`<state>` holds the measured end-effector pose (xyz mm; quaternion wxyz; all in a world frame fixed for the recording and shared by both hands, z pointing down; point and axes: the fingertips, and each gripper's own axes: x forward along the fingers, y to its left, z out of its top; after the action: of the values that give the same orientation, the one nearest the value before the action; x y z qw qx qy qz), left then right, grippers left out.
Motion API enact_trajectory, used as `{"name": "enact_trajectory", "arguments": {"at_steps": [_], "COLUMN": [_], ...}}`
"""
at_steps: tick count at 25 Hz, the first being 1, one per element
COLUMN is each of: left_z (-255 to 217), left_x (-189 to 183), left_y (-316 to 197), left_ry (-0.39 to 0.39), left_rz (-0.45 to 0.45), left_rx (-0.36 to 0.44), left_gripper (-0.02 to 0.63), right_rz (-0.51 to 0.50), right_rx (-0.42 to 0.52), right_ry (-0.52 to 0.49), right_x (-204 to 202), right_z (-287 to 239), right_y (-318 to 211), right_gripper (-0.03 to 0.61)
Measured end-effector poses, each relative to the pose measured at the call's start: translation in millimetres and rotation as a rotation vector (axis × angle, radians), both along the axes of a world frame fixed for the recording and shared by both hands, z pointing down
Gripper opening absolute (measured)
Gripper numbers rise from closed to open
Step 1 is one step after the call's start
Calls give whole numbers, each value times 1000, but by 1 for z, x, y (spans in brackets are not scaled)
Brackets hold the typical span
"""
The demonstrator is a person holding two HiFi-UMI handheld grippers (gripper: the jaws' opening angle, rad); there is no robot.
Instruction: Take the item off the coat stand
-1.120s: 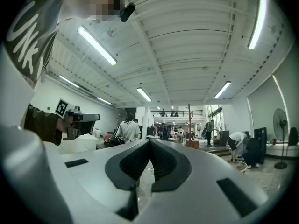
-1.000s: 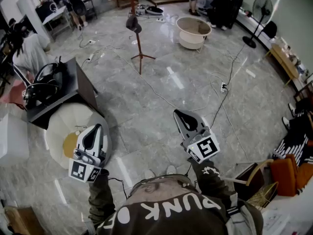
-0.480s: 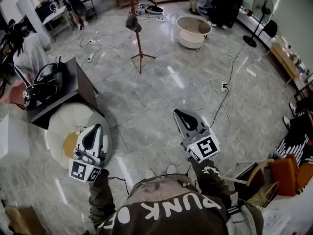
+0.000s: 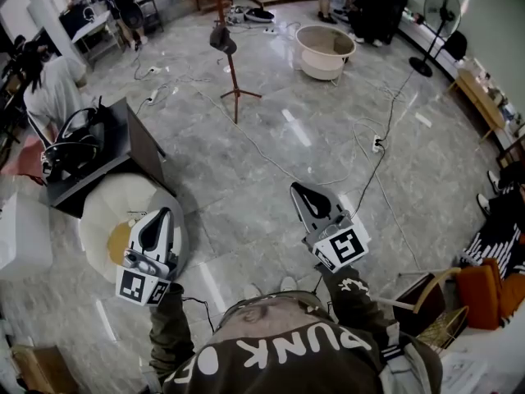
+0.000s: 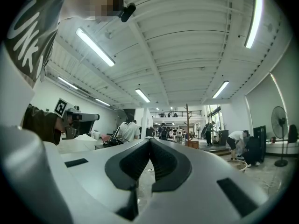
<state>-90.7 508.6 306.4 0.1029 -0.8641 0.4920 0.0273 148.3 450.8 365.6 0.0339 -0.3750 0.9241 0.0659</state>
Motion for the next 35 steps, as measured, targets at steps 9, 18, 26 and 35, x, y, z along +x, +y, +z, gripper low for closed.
{"name": "enact_trajectory", "arguments": {"at_steps": [9,18,26,35], "left_z": [-5,-7,0,21], "left_x": [36,85,110,90], "left_y": [-10,-17,-29,-67], "left_ry": [-22,-53,-65,-20], "left_rz": [0,11,40,47], "left_rx": [1,-10,-23,-50], "left_gripper": [5,5,5,5], "right_rz": [2,-43,-116,-107], "right_rx": [-3,-10,-26,-58], "right_ry": [-15,-58,-50,22], "right_x": [35,71,77,59], "right_z": [1,3,11,27], "right_y": [-13,-17,-23,-60], "right_gripper": [12,63,388,595]}}
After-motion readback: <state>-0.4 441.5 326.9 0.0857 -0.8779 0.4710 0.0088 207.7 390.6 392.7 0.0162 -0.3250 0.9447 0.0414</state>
